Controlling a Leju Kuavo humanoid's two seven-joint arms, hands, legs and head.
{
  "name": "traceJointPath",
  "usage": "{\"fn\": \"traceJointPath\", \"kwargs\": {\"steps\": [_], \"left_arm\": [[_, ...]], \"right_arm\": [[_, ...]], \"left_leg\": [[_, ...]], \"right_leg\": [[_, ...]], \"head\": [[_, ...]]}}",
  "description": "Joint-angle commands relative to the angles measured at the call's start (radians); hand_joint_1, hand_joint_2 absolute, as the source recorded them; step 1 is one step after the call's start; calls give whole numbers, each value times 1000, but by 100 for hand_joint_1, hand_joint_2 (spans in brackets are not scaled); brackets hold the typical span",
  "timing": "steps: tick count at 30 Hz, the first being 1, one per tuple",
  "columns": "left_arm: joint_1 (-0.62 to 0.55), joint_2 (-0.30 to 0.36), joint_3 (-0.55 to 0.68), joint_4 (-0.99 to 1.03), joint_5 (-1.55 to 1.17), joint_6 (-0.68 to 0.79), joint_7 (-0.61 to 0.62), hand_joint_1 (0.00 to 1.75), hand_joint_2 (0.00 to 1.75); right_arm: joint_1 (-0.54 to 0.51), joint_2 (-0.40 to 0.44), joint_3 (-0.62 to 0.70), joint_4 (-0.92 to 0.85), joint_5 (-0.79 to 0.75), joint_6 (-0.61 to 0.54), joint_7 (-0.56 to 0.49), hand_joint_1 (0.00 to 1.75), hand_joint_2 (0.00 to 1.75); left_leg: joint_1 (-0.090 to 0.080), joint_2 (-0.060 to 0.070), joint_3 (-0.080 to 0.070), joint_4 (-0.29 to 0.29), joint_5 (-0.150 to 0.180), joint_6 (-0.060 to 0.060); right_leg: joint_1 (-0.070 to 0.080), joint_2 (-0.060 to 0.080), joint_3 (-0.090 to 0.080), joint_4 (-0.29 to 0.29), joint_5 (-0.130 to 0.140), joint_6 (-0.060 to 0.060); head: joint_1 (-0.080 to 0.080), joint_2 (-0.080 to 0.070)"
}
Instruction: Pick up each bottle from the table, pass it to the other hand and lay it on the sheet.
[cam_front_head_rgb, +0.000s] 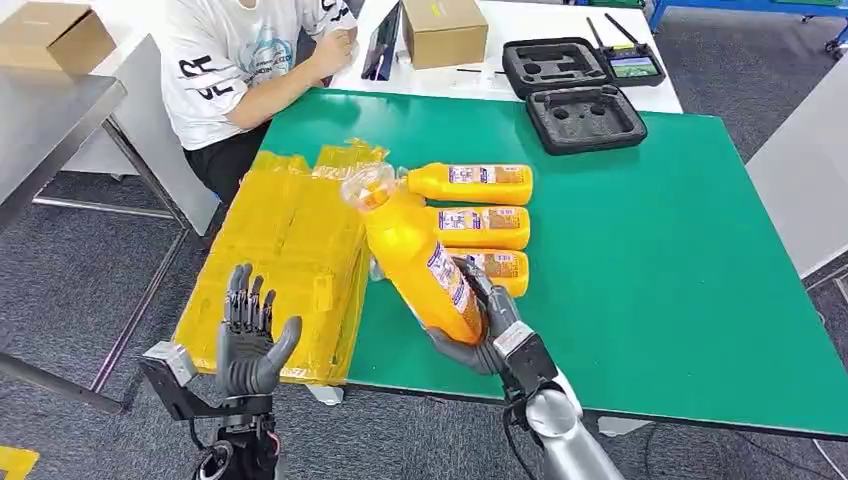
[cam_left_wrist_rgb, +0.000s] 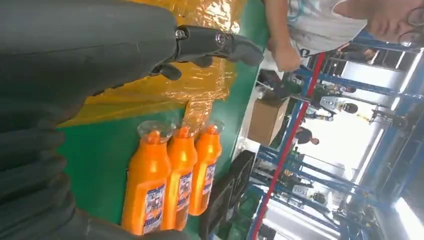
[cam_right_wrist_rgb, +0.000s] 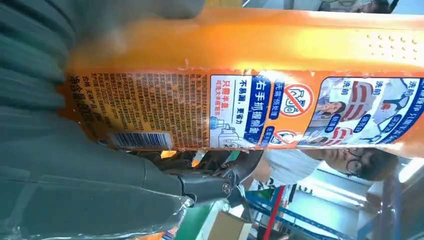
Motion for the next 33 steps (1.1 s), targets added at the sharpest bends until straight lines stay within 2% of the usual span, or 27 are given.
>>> {"fn": "traceJointPath", "kwargs": {"steps": [1, 9, 11, 13, 14, 16, 18, 20, 22, 26, 28, 29, 32, 33], "left_arm": [[-93, 44, -138, 104, 17, -132, 36, 0, 175], [-234, 37, -239, 278, -7, -188, 44, 0, 175], [-234, 37, -239, 278, -7, -188, 44, 0, 175], [-233, 38, -237, 279, -5, -189, 43, 0, 175], [-233, 38, -237, 279, -5, -189, 43, 0, 175], [-235, 42, -243, 282, -2, -193, 42, 0, 175], [-254, 38, -259, 314, 12, -213, 46, 0, 175], [-281, 29, -275, 347, 18, -217, 47, 0, 175], [-294, 27, -283, 362, 22, -217, 47, 0, 175], [-299, 27, -267, 370, 45, -213, 40, 0, 175], [-292, 32, -257, 357, 49, -208, 36, 0, 175], [-286, 34, -250, 348, 52, -207, 35, 0, 175], [-273, 33, -234, 338, 60, -199, 31, 0, 175], [-273, 33, -234, 338, 60, -199, 31, 0, 175]], "right_arm": [[-75, 74, -19, 228, -13, 75, -50, 175, 175], [-120, 149, 42, 360, 45, 121, -56, 175, 175], [-120, 149, 42, 360, 45, 121, -56, 175, 175], [-121, 151, 42, 361, 45, 121, -56, 175, 175], [-121, 151, 42, 361, 45, 121, -56, 175, 175], [-130, 149, 52, 374, 55, 135, -54, 175, 175], [-141, 163, 67, 404, 69, 151, -54, 175, 175], [-147, 182, 75, 432, 80, 151, -51, 175, 175], [-152, 186, 94, 451, 94, 155, -43, 175, 175], [-151, 190, 132, 481, 122, 167, -42, 175, 175], [-156, 189, 144, 499, 132, 168, -39, 175, 175], [-162, 188, 150, 515, 138, 169, -37, 175, 175], [-175, 185, 156, 541, 145, 169, -36, 175, 175], [-175, 185, 156, 541, 145, 169, -36, 175, 175]], "left_leg": [[0, 0, 3, -1, 0, 0], [0, -1, 6, -2, -1, 1], [0, 0, 4, -2, 0, 0], [0, 1, 9, -2, -3, 1], [0, 0, 5, -1, -1, 1], [0, 0, 5, -1, -1, 1], [0, 0, 3, -1, 0, 0], [0, 1, 7, -1, -2, 1], [0, -1, 3, -1, 0, 0], [0, 0, 3, -1, 0, 0], [0, 0, 8, -1, -2, 1], [0, 0, 3, -1, -1, 0], [0, 1, 4, -1, -1, 0], [0, 1, 9, -1, -4, 1]], "right_leg": [[0, -1, 3, -1, -1, -1], [0, -2, 6, -1, -1, -2], [0, 0, 4, -1, -1, -1], [1, 0, 9, -2, -2, -3], [0, 0, 4, -1, -1, -1], [0, -1, 5, -1, -1, -2], [0, 0, 3, -1, 0, -1], [1, 0, 7, -1, -2, -2], [0, -1, 4, -1, -1, -1], [1, 0, 3, -1, 0, -1], [1, -1, 8, -1, -2, -3], [1, -1, 3, -1, -1, -1], [1, 0, 4, -1, -1, -1], [1, 0, 9, -1, -3, -3]], "head": [[0, 0], [0, 0], [0, 0], [0, 0], [0, 0], [0, 0], [0, 0], [0, 0], [0, 0], [0, 0], [0, 0], [0, 0], [0, 0], [0, 0]]}}
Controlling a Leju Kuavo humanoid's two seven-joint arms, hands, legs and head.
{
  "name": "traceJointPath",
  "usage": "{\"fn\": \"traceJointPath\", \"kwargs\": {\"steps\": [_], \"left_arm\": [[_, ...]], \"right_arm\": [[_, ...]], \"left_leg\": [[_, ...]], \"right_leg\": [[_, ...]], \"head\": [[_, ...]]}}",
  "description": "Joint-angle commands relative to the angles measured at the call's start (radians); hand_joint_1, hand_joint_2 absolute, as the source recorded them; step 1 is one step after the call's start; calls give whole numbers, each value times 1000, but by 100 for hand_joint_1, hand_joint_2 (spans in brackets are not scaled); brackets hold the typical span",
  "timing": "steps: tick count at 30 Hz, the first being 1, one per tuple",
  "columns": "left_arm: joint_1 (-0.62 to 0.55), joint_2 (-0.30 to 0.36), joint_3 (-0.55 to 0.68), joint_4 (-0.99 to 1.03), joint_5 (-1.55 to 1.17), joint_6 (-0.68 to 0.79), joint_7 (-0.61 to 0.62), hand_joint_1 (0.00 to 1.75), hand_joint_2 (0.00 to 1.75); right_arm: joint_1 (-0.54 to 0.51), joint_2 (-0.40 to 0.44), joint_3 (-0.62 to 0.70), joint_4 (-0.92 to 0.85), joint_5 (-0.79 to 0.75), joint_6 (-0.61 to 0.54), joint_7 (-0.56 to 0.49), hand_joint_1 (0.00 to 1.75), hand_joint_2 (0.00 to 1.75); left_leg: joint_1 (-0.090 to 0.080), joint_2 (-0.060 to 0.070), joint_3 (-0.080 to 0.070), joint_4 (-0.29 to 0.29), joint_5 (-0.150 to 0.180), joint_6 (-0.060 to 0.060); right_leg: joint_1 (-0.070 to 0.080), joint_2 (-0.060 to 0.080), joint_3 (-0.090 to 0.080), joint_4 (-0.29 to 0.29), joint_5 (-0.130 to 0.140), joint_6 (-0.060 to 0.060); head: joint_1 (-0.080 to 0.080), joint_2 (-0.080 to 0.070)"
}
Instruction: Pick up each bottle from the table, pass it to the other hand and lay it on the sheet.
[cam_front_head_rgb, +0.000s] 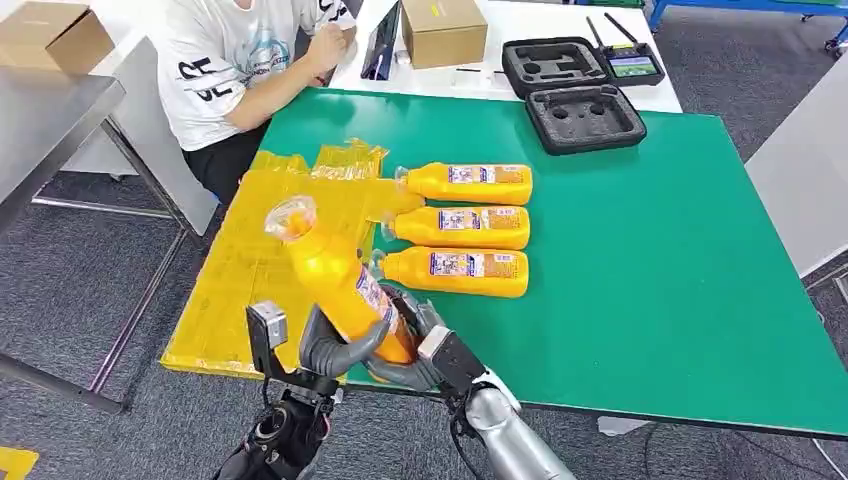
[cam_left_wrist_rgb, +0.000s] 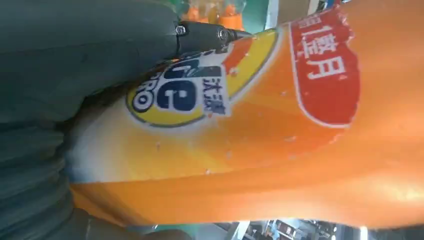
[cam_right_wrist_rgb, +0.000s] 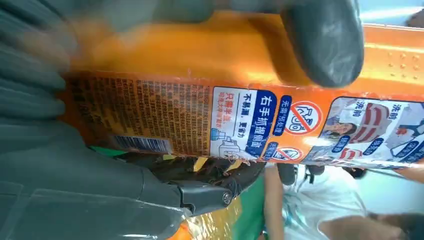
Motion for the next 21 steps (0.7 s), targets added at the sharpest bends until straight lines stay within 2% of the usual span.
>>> {"fn": "traceJointPath", "kwargs": {"steps": [1, 5, 10, 18, 21], "left_arm": [[-40, 15, -9, 53, 13, 5, -1, 0, 175], [-40, 15, -9, 53, 13, 5, -1, 0, 175], [-33, 8, 19, 42, 31, 34, -15, 0, 175], [33, 10, 105, -74, 26, 69, -52, 0, 175], [47, 13, 115, -100, 17, 67, -56, 0, 175]], "right_arm": [[-56, 2, 92, 162, 28, 18, 16, 175, 175], [-56, 2, 92, 162, 28, 18, 16, 175, 175], [-59, -3, 95, 175, 37, 23, 18, 175, 175], [-77, -3, 97, 217, 63, 23, 8, 175, 175], [-77, -2, 95, 217, 69, 21, 7, 175, 175]], "left_leg": [[0, 0, 8, -1, -3, 1], [0, -1, 2, -1, -1, 0], [0, -1, 7, -1, -3, 1], [0, 1, 3, 0, -2, 1], [0, 1, 8, 0, -5, 1]], "right_leg": [[1, -1, 8, -2, -3, -2], [0, -1, 3, -1, -1, -1], [1, -2, 7, -1, -3, -2], [1, 0, 3, -1, -1, -1], [1, 0, 8, -1, -4, -3]], "head": [[0, 0], [0, 0], [0, 0], [0, 0], [0, 0]]}}
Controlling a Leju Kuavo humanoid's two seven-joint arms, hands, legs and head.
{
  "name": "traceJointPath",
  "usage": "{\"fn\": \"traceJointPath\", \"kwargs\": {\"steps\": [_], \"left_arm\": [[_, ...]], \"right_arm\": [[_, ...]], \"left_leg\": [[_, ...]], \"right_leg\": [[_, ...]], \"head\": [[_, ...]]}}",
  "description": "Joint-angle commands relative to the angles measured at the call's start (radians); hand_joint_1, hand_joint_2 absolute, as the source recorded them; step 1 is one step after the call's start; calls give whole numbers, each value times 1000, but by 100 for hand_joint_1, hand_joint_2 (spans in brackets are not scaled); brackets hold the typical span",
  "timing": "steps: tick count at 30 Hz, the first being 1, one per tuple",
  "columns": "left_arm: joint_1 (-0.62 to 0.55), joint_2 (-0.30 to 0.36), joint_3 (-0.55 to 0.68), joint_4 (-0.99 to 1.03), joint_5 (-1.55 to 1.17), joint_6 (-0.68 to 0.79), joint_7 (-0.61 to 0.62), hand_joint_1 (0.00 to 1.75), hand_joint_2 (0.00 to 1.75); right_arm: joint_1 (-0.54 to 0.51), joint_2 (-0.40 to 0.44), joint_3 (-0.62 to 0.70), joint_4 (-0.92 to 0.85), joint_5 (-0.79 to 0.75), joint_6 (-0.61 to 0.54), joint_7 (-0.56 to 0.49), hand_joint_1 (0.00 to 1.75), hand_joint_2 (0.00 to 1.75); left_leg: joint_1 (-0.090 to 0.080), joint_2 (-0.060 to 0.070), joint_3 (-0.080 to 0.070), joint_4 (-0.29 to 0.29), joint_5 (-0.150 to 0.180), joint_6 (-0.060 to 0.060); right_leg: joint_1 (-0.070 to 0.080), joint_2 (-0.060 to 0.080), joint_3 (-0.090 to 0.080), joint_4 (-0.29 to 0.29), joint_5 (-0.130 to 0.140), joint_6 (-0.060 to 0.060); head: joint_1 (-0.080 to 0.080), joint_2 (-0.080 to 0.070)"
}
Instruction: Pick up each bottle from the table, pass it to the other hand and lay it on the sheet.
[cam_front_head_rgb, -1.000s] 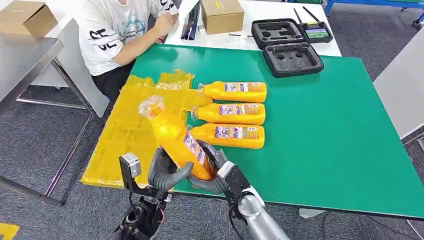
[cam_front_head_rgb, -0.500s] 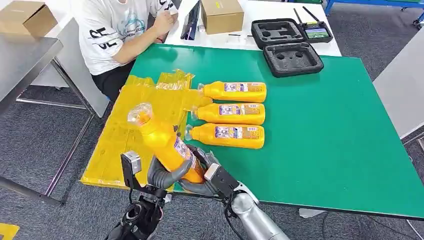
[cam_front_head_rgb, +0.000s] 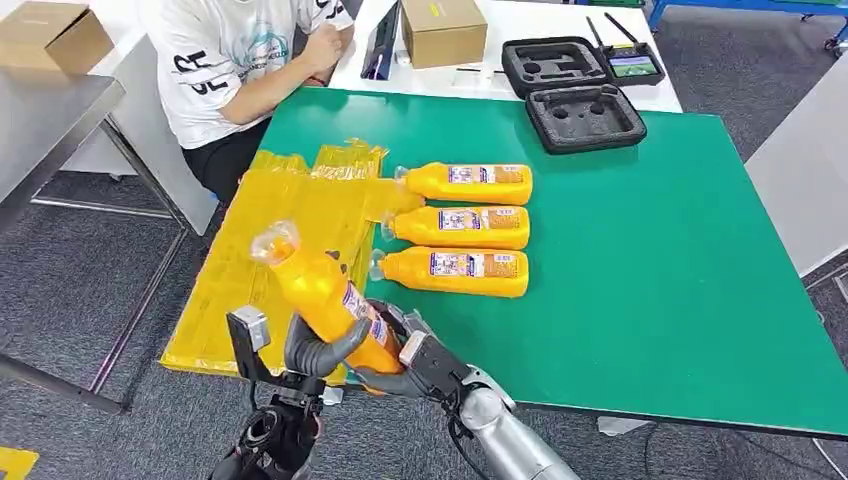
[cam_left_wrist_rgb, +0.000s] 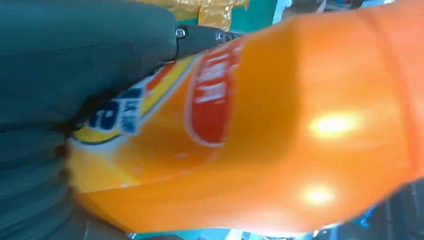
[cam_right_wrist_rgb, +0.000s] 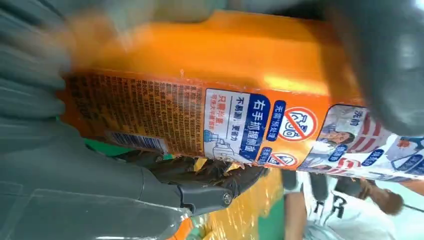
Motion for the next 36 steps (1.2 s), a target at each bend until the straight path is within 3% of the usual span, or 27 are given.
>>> {"fn": "traceJointPath", "kwargs": {"steps": [1, 2, 3, 6, 18, 19, 20, 21, 26, 27, 28, 36], "left_arm": [[14, 5, 67, -78, -11, 9, -15, 2, 175], [19, 0, 65, -84, -15, 12, -16, 80, 175], [24, -4, 64, -88, -15, 12, -15, 140, 175], [41, -3, 48, -100, -32, 20, -3, 175, 175], [50, 11, 9, -109, -76, 9, 3, 175, 175], [51, 10, 6, -114, -90, 16, -2, 175, 175], [51, 10, 3, -118, -96, 21, -3, 175, 175], [52, 9, 4, -122, -104, 31, 1, 175, 175], [58, 11, 6, -133, -107, 35, 2, 175, 175], [60, 9, 10, -137, -111, 41, 1, 175, 175], [62, 8, 12, -141, -118, 50, -2, 175, 175], [51, 2, 67, -162, -130, 130, -19, 175, 175]], "right_arm": [[-30, -5, 49, 106, 22, 11, -2, 175, 175], [-29, -3, 49, 103, 23, 11, -1, 175, 175], [-26, -3, 52, 97, 28, 13, 3, 175, 175], [-10, -4, 54, 71, 36, 18, 17, 175, 175], [-7, -4, 46, 51, 33, 11, 21, 175, 175], [-6, -1, 39, 42, 30, -1, 20, 161, 175], [-5, 1, 35, 35, 29, -13, 20, 51, 175], [-1, 5, 26, 17, 35, -64, 17, 0, 175], [9, 6, 17, -28, 22, -71, 22, 0, 175], [17, 8, 5, -55, 19, -122, 15, 0, 175], [17, 8, 2, -71, 15, -137, 16, 0, 0], [26, -8, -38, -213, -115, -155, -16, 0, 0]], "left_leg": [[0, 1, 10, 0, -5, 1], [0, 1, 9, 0, -5, 1], [0, 0, 6, 0, -3, 1], [0, 0, 4, 0, -2, 1], [0, -1, 6, 0, -3, 1], [0, 0, 2, 0, -1, 1], [0, 0, 4, 0, -2, 1], [0, -1, 5, 0, -2, 1], [0, 0, 5, 1, -4, 1], [0, 0, 2, -1, -1, 1], [0, 0, 4, 0, -2, 1], [0, 0, 4, 0, -2, 1]], "right_leg": [[1, 0, 10, -1, -5, -3], [1, -1, 9, -1, -4, -3], [1, -1, 6, -1, -3, -2], [1, -1, 5, -1, -2, -2], [1, -2, 6, -1, -3, -2], [1, -1, 3, -1, -1, -1], [1, -1, 5, 0, -2, -2], [1, -2, 5, 0, -3, -2], [1, -1, 6, 0, -3, -2], [0, -1, 3, -1, -1, -1], [1, -1, 5, -1, -2, -2], [0, -1, 4, 0, -2, -2]], "head": [[0, 0], [0, 0], [0, 0], [0, 0], [0, 0], [0, 0], [0, 0], [0, 0], [0, 0], [0, 0], [0, 0], [0, 0]]}}
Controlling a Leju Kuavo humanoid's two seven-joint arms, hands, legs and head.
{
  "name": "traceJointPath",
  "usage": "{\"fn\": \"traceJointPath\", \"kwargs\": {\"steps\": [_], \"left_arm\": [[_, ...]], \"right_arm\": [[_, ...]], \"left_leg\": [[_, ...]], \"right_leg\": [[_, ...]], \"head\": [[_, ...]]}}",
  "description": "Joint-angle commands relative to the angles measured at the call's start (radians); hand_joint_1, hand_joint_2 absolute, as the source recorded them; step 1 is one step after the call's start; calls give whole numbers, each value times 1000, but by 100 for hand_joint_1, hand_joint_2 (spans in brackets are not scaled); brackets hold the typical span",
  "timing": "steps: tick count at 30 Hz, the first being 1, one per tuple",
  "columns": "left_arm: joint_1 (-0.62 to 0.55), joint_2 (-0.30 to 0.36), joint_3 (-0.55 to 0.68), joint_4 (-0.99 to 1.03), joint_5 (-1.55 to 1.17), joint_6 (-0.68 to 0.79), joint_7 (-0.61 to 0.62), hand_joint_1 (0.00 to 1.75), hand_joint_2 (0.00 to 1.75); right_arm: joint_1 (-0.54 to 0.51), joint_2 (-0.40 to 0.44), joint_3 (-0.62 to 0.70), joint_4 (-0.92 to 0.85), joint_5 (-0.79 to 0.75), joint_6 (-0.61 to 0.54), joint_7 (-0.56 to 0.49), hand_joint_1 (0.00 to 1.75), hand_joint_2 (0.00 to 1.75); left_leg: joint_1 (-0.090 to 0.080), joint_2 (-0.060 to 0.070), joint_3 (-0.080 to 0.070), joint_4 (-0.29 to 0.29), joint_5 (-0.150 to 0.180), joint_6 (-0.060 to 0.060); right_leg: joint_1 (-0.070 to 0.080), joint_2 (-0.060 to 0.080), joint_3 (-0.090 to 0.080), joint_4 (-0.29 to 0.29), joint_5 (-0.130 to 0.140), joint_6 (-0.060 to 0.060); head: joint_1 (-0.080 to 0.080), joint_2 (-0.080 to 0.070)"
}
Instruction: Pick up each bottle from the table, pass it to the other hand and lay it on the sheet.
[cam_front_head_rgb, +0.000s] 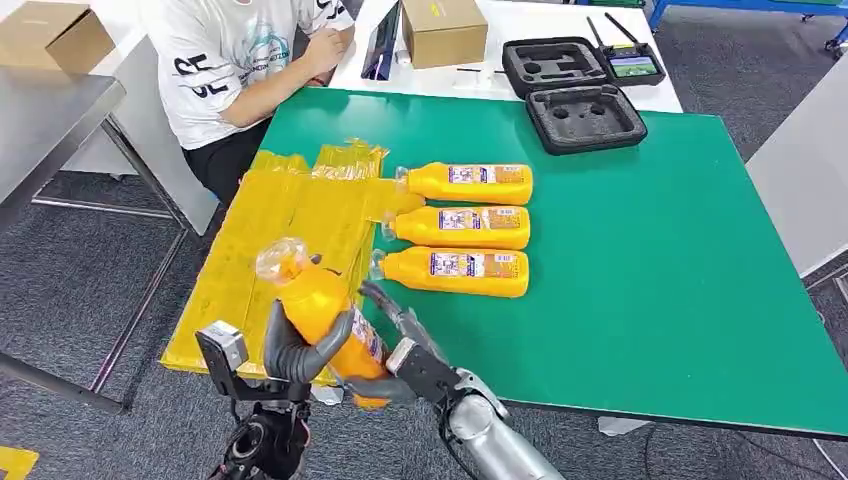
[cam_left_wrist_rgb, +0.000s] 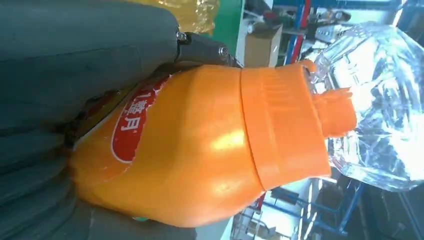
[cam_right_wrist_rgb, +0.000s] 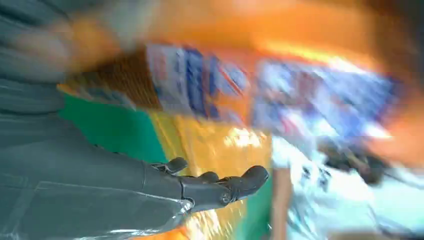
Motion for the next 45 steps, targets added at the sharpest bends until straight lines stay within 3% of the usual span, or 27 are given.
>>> {"fn": "traceJointPath", "kwargs": {"steps": [1, 6, 10, 14, 16, 17, 22, 27, 31, 36, 45], "left_arm": [[-23, 4, 50, -3, -15, 66, -10, 175, 175], [-6, 20, 108, -32, -93, 158, -43, 175, 175], [-59, 56, 154, -44, -373, 383, -56, 175, 175], [-79, 62, 167, -45, -376, 378, -37, 175, 175], [-124, 101, 154, 0, -544, 437, 13, 175, 175], [-151, 122, 153, 22, -580, 433, 43, 175, 175], [-366, 266, 110, 255, -923, 402, 189, 175, 175], [-547, 328, -28, 506, -1150, 274, 252, 175, 175], [-683, 320, -169, 751, -1220, 129, 232, 175, 175], [-832, 253, -265, 992, -1220, 10, 220, 175, 175], [-907, 198, -319, 1099, -1208, -118, 216, 175, 175]], "right_arm": [[-6, -34, -37, -155, -108, 6, -24, 0, 0], [75, -110, -3, -461, -258, -52, -24, 0, 0], [115, -127, 2, -629, -291, -96, -24, 0, 0], [114, -126, 4, -628, -291, -98, -24, 0, 0], [121, -136, 12, -662, -313, -107, -24, 0, 0], [131, -139, 12, -675, -313, -116, -24, 0, 175], [206, -156, 20, -737, -331, -86, -24, 0, 175], [181, -126, 3, -686, -349, -40, -24, 0, 175], [146, -108, -5, -640, -358, -26, -24, 0, 175], [129, -97, -12, -597, -370, -13, -24, 0, 175], [106, -88, -20, -556, -366, -3, -24, 0, 175]], "left_leg": [[0, -1, 2, 0, -1, 1], [0, -1, 2, 0, -2, 1], [0, -1, 0, 0, -1, 0], [0, -2, 2, 0, -1, 0], [0, -2, 6, 0, -3, 1], [0, -2, 1, 0, 0, 0], [1, -6, 2, -1, 1, 0], [0, -4, 3, -1, 1, 0], [0, -6, 5, 0, 1, -1], [1, -6, 5, 0, 1, 0], [1, -3, 4, 1, 0, 0]], "right_leg": [[1, -1, 3, 0, -1, -1], [1, -2, 3, 0, -2, -1], [0, -2, 1, 0, -1, -1], [1, -2, 2, 0, -2, -2], [1, -3, 7, 0, -4, -3], [1, -2, 1, 0, -1, -1], [1, -7, 4, -1, -2, -2], [1, -5, 4, 0, -1, -2], [1, -7, 6, 0, -2, -3], [1, -6, 7, 0, -2, -2], [1, -4, 5, 0, -1, -2]], "head": [[0, 0], [0, 0], [0, 0], [0, 0], [0, 0], [0, 0], [1, 0], [0, 0], [0, 0], [0, 0], [0, 0]]}}
